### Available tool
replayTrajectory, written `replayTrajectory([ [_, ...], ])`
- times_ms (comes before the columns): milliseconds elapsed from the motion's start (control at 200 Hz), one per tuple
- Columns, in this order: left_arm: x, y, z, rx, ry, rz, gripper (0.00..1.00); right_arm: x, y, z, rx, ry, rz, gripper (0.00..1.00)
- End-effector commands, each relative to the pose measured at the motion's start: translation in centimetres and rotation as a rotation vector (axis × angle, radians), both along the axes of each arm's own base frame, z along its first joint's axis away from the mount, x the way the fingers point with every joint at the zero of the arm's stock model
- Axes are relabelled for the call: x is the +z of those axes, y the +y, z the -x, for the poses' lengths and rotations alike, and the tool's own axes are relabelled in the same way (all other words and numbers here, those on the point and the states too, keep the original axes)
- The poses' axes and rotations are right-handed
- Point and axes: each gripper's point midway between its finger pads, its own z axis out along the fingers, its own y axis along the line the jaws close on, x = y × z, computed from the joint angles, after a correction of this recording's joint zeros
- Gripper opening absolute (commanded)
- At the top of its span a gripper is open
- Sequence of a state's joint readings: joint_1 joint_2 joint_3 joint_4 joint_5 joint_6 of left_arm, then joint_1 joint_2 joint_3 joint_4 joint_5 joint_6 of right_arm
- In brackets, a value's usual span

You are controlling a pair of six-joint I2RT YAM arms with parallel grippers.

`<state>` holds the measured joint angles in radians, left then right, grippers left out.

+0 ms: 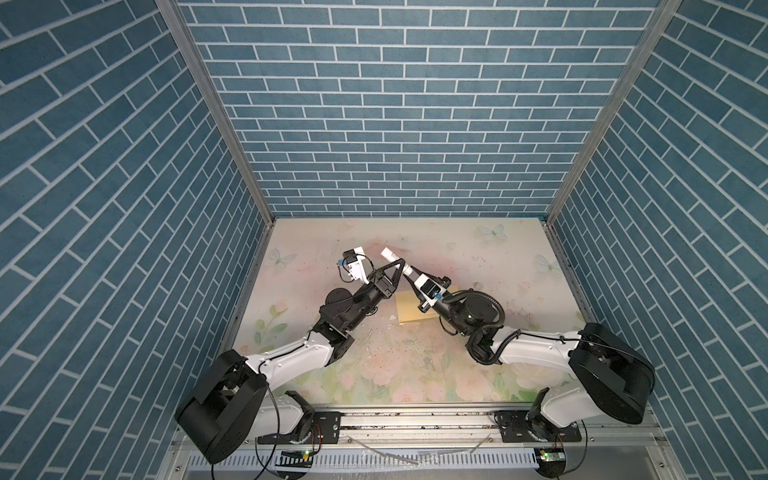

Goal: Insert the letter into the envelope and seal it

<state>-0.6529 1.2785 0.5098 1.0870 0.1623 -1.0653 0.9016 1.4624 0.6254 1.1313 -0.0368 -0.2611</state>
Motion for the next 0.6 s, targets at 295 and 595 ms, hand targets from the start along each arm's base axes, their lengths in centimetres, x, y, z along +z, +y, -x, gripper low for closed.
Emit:
replayTrajectory([
  [295,0.4,-0.7,0.9,-0.038,-0.071,-0.056,0.00,6.0,-2.9,-3.9,0.384,0.730,-0.631,0.00],
  [595,0.3,-0.8,0.8,-0.034,-0.070,-0.069,0.00,6.3,-2.3,-3.9,0.544,0.794,-0.674,0.00],
])
